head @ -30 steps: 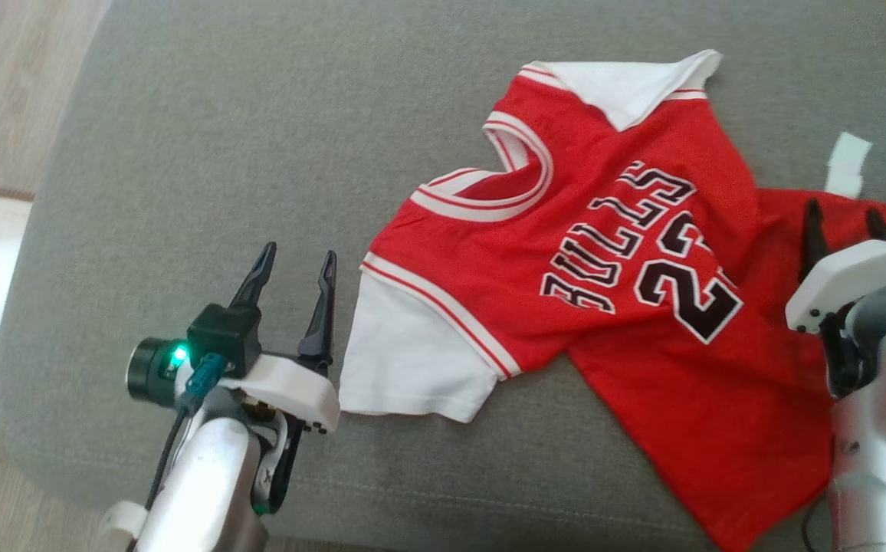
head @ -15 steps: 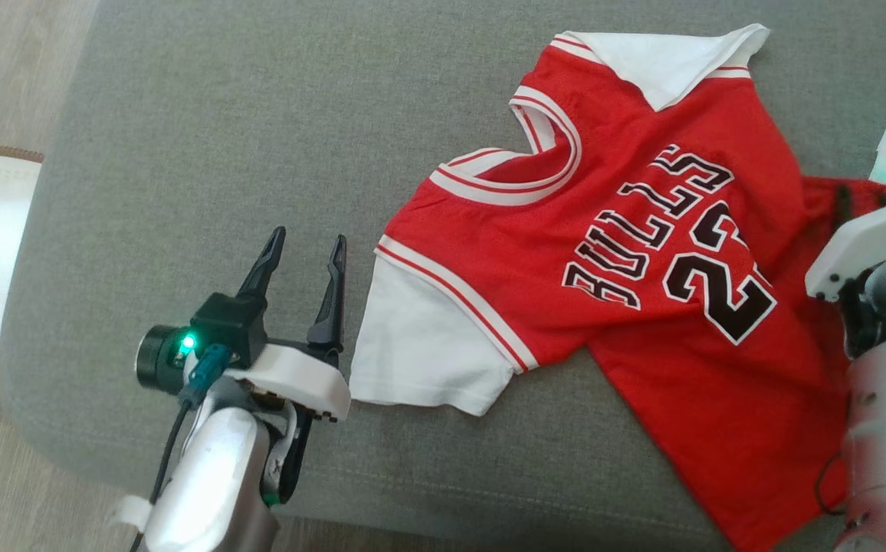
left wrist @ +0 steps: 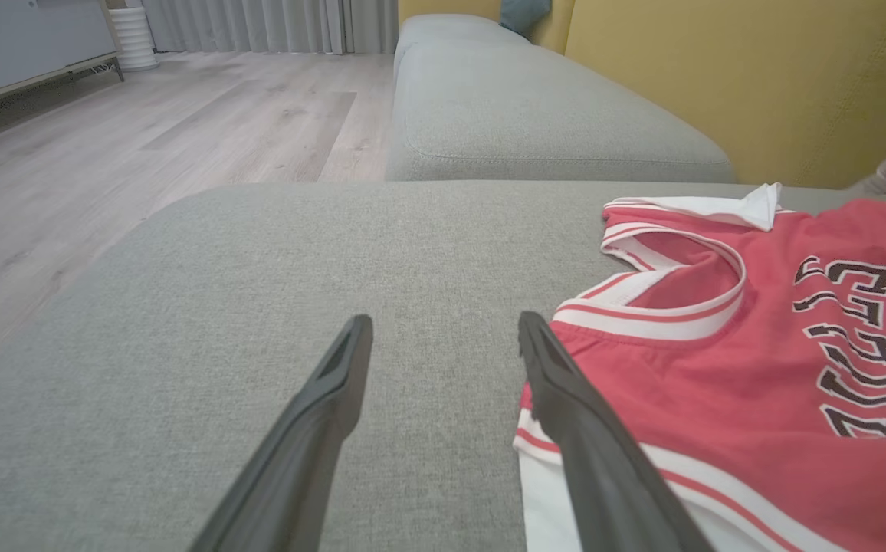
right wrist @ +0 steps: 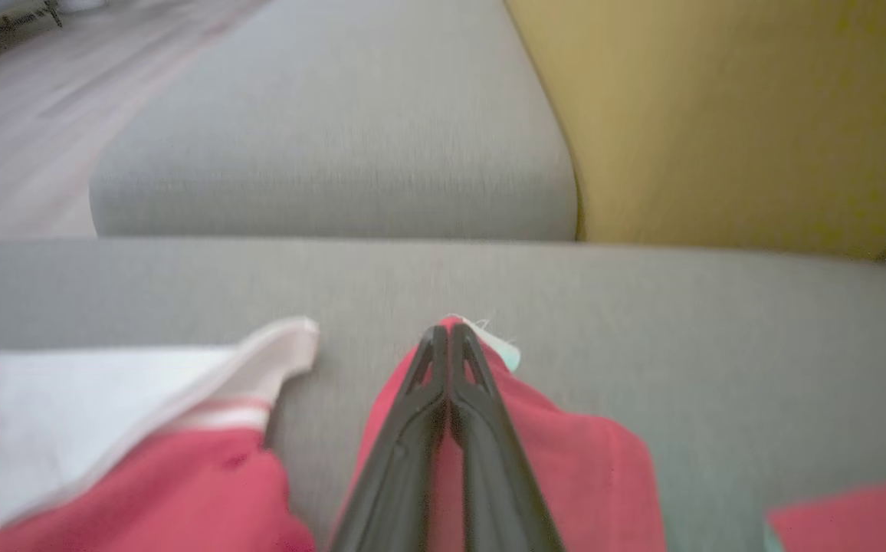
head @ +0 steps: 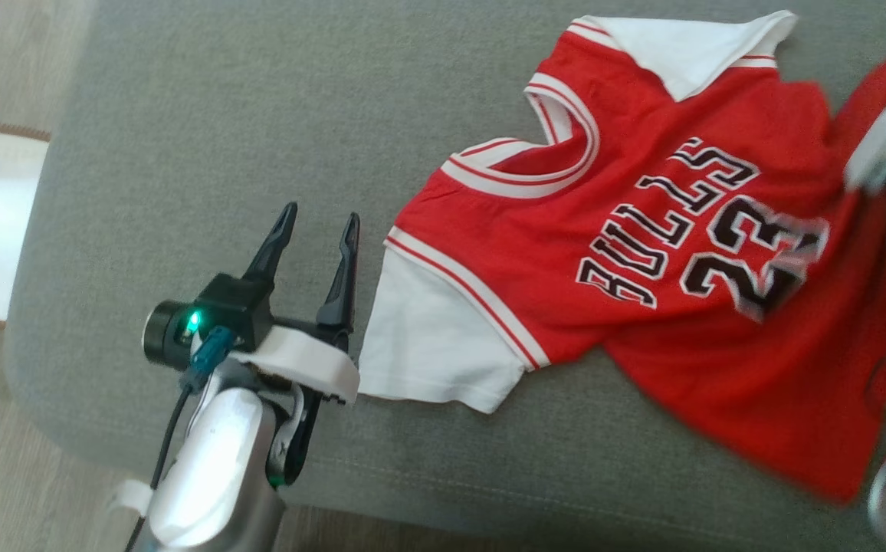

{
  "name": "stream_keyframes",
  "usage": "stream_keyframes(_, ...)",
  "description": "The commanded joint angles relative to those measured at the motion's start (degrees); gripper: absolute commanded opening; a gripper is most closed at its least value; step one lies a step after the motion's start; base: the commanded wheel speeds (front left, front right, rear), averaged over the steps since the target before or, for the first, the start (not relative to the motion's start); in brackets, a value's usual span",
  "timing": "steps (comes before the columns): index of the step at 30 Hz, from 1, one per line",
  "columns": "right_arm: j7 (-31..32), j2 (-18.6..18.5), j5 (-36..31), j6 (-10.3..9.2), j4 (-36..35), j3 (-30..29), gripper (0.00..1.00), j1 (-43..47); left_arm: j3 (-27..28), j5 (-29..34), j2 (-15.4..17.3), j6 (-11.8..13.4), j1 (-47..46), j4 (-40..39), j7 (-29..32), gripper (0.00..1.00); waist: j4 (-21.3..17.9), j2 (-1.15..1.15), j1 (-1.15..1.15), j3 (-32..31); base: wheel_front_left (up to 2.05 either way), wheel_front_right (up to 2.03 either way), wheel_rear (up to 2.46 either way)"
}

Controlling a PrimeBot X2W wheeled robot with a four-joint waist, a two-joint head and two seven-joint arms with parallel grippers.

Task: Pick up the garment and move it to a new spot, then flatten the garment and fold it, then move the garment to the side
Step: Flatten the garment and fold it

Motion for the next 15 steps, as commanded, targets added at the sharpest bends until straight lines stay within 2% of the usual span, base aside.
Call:
stream_keyframes(1, -0.8, -0.9, 0.2, 0.37, -2.3, 1.9, 0.00, -3.7, 1.8, -0.2, 0.4, 0.1, -2.3, -2.0, -0.7, 1.00, 0.7, 0.00, 0.00, 0.6, 0.00, 0.00, 0.00)
stream_keyframes(8, -0.6, -7.2, -2.1, 0.37, 1.1, 4.9, 0.00, -13.9, 0.5, -1.6, 0.1, 0.2, -3.8, -2.7, -0.7, 1.00, 3.9, 0.00, 0.00, 2.6, 0.00, 0.00, 0.00)
stream_keyframes(13, -1.0, -9.1, -5.3, 0.37, 4.9, 6.5, 0.00, -17.6, -0.3, -3.1, 0.1, 1.3, -4.3, -3.5, -0.7, 1.00, 4.8, 0.00, 0.00, 3.4, 0.00, 0.00, 0.00)
stream_keyframes(14, -1.4, -9.3, -5.9, 0.37, 5.5, 6.8, 0.47, -17.9, -0.4, -3.3, 0.1, 1.5, -4.3, -3.7, -0.7, 1.00, 4.8, 0.00, 0.00, 3.5, 0.00, 0.00, 0.00)
stream_keyframes(15, -1.9, -9.2, -6.3, 0.37, 6.1, 6.8, 1.00, -18.1, -0.4, -3.5, 0.1, 1.7, -4.4, -3.8, -0.7, 1.00, 4.6, 0.00, 0.00, 3.5, 0.00, 0.00, 0.00)
